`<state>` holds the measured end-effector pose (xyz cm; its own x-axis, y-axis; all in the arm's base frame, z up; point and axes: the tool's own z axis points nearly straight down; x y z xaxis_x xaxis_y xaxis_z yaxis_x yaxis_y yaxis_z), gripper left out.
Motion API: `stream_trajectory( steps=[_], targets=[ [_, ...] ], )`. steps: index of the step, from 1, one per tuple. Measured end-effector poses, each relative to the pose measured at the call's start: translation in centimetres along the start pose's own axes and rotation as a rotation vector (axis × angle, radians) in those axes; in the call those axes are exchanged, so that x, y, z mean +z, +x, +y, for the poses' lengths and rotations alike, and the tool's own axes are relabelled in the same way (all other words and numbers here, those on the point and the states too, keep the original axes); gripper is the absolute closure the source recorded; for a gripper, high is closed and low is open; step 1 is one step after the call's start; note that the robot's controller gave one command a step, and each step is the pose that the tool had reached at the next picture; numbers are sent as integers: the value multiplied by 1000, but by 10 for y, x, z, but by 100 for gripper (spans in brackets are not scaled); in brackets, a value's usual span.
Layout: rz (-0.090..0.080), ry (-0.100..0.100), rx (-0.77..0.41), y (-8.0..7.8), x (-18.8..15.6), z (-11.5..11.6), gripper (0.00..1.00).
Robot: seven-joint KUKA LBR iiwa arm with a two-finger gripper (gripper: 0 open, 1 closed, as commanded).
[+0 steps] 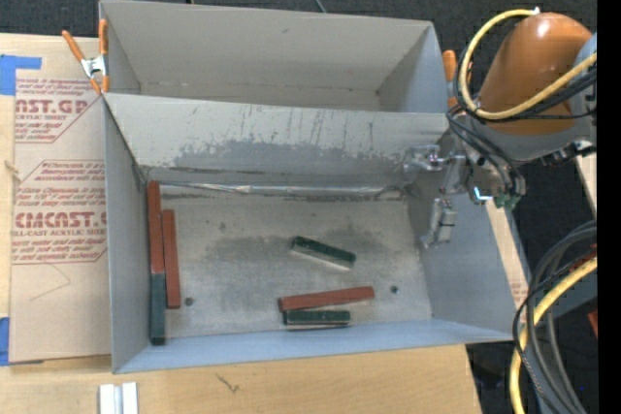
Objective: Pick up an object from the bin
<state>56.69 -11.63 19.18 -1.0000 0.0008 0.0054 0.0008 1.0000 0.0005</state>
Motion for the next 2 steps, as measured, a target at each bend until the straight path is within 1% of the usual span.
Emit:
stream_trajectory(
  steps=[1, 2],
  targets=[
    [-8, 1, -1, -2, -5, 0, 0],
    [-13, 3, -60, -3, 52, 35, 0]
  ],
)
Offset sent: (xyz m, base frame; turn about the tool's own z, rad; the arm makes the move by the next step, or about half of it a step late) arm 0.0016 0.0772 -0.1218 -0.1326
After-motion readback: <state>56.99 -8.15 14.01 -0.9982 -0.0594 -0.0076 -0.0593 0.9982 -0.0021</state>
